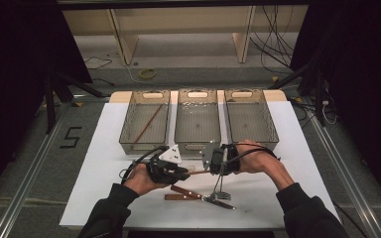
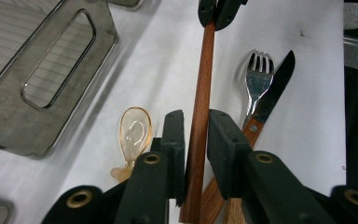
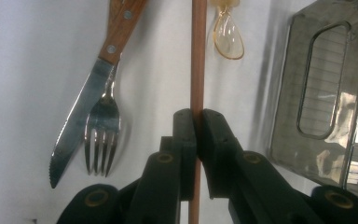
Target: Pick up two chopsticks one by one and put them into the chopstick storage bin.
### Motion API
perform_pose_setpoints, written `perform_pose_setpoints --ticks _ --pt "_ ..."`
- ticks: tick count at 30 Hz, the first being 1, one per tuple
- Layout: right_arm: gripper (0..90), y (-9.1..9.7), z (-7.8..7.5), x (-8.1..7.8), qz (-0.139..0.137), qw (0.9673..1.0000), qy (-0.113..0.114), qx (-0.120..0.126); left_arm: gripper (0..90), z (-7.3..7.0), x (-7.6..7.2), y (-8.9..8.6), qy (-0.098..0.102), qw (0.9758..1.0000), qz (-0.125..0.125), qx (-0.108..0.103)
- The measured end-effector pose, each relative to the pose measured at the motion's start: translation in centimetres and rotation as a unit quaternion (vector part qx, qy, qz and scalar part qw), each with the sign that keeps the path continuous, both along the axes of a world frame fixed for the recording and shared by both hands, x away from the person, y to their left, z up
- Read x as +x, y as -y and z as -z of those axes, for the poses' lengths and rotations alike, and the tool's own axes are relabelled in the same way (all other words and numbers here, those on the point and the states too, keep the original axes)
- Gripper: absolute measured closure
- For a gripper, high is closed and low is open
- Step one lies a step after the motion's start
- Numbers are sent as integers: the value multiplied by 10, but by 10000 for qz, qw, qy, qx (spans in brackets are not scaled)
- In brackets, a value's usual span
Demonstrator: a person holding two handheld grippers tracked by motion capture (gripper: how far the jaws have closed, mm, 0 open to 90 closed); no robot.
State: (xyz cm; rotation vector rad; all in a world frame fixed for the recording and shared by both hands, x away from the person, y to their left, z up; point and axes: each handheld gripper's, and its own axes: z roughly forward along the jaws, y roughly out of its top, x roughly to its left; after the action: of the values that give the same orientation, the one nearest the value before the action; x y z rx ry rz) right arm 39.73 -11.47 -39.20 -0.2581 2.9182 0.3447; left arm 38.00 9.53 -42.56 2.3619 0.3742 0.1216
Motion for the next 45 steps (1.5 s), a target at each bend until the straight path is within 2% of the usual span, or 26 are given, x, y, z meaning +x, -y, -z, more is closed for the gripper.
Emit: perform_pose_setpoints --ticks 1,4,10,12,14,17,18,19,20,21,23,27,28,30,31,32,33,36,38,40,42,43,45 --pt "851 0 0 -1 73 10000 -28 23 777 0 0 0 12 10000 16 24" --pt "850 0 1 0 -67 10000 7 -4 796 1 0 0 6 9999 130 43" --pt "843 0 2 -1 -143 9999 -25 12 826 1 -1 0 31 9994 340 61" --pt "830 1 2 0 -106 9999 -31 12 830 0 -2 -1 55 9994 328 83" --pt "768 3 0 0 -2 10000 35 74 831 1 -1 -3 54 9995 297 104" --pt "631 8 -5 0 202 9993 92 315 832 0 0 -6 82 9998 154 75" --pt "619 11 -7 0 348 9983 43 465 831 -1 1 -7 82 9999 118 56" --pt "604 13 -9 0 367 9977 45 575 831 -2 1 -8 84 9999 69 19" --pt "559 16 -10 1 418 9966 78 710 832 -3 2 -10 103 9999 41 18" --pt "527 18 -12 1 591 9947 39 845 831 -3 2 -11 110 9999 -6 2" --pt "486 24 -13 1 719 9909 74 1132 831 -4 3 -14 156 9998 -84 7" --pt "435 34 -16 1 1094 9799 218 1654 831 -6 7 -22 154 9993 -329 -78" --pt "420 37 -17 2 1217 9763 250 1773 832 -7 7 -24 157 9990 -403 -125" --pt "411 43 -18 2 1427 9674 154 2085 831 -9 9 -28 157 9981 -547 -222" --pt "401 46 -18 3 1563 9612 144 2270 831 -10 9 -30 169 9979 -582 -229" --pt "397 49 -18 2 1642 9575 85 2370 831 -11 10 -32 179 9975 -634 -259" --pt "395 51 -18 2 1715 9524 21 2520 831 -11 10 -33 197 9971 -680 -294" --pt "380 60 -16 0 2024 9342 -83 2937 831 -12 11 -37 191 9957 -804 -428" --pt "368 66 -14 -1 2232 9201 -177 3214 831 -12 12 -40 206 9947 -895 -452" --pt "367 71 -11 -3 2387 9090 -203 3410 831 -14 12 -43 203 9931 -1007 -572" --pt "364 75 -9 -6 2538 8986 -202 3574 831 -16 14 -46 223 9916 -1096 -645" --pt "355 77 -8 -6 2597 8946 -223 3631 831 -17 14 -48 225 9907 -1158 -678" --pt "347 79 -5 -8 2686 8888 -217 3707 831 -18 15 -52 215 9889 -1259 -755"
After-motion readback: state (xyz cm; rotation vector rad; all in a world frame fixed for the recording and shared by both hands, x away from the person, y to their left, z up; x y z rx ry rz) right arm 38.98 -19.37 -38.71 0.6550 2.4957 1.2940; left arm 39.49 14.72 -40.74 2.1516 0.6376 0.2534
